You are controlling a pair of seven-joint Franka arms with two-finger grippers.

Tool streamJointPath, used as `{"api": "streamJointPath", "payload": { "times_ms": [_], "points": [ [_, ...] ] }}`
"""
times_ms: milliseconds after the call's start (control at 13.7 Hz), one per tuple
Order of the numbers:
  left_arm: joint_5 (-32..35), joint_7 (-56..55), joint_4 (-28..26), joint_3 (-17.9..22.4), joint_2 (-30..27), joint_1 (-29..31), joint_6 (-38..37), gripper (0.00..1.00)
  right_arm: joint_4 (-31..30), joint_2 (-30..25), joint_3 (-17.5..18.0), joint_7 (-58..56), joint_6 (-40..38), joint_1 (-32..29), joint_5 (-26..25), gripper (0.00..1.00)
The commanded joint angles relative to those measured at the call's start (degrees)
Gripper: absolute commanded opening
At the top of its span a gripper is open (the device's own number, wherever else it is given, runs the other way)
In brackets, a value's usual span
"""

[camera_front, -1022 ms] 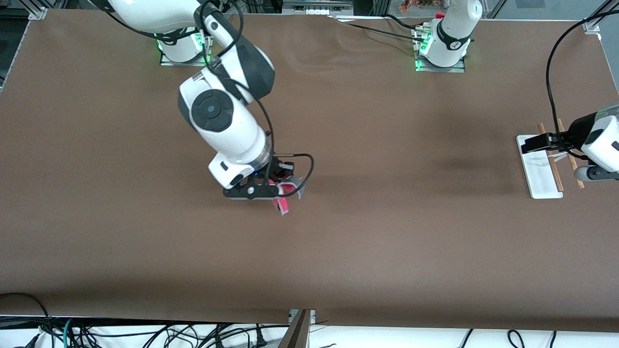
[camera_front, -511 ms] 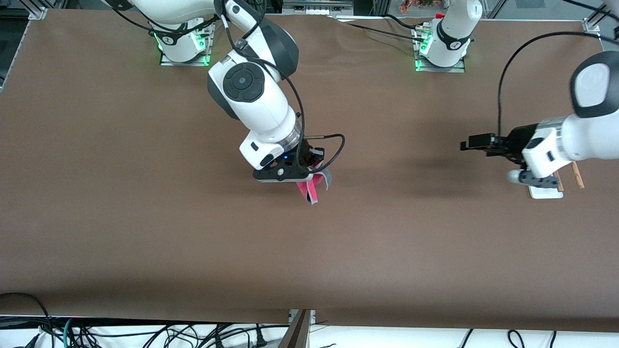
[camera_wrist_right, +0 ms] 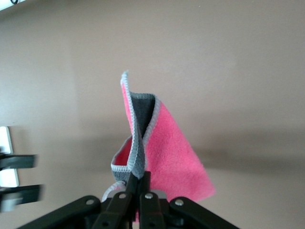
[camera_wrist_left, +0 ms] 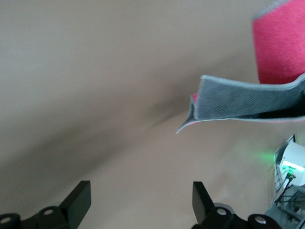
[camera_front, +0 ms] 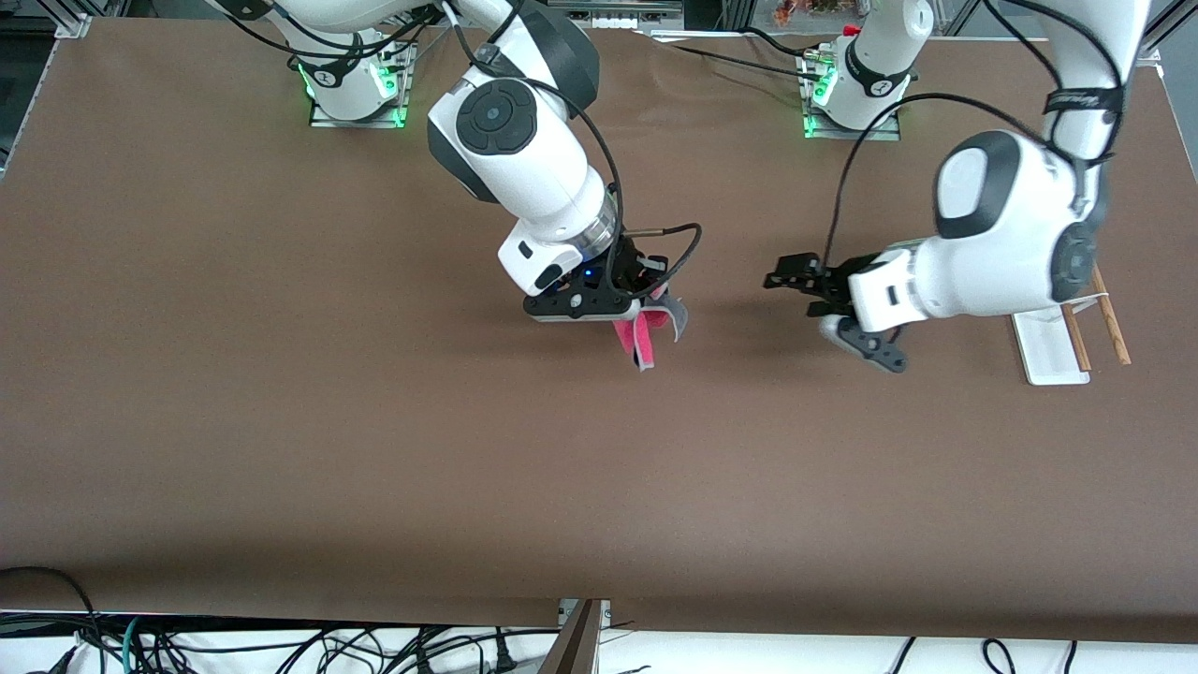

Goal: Pass towel and hang on rack
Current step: 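Carry the towel toward mid-table while the left gripper approaches it, then grasp the hanging towel with the left gripper beside the right gripper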

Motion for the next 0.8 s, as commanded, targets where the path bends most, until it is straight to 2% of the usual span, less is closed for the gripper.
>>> {"api": "streamJointPath", "payload": {
  "times_ms": [0,365,730],
  "points": [
    [-1.46,8.40,0.12,-3.04,2.10,0.46,2.98,0.95,1.13,-0.83,1.18,1.76,0.26,-0.16,-0.05,0.00],
    [-1.55,18.53,-1.10,-4.98,3.43,-0.07,8.08,0.98,1.22,-0.92,2.24,1.76,0.44,-0.34,-0.05,0.00],
    [-1.90,18.45,-1.19,-5.69,3.51,-3.76,13.44,0.99,1.22,-0.92,2.24,1.50,0.88,-0.34,-0.05,0.00]
  ]
}}
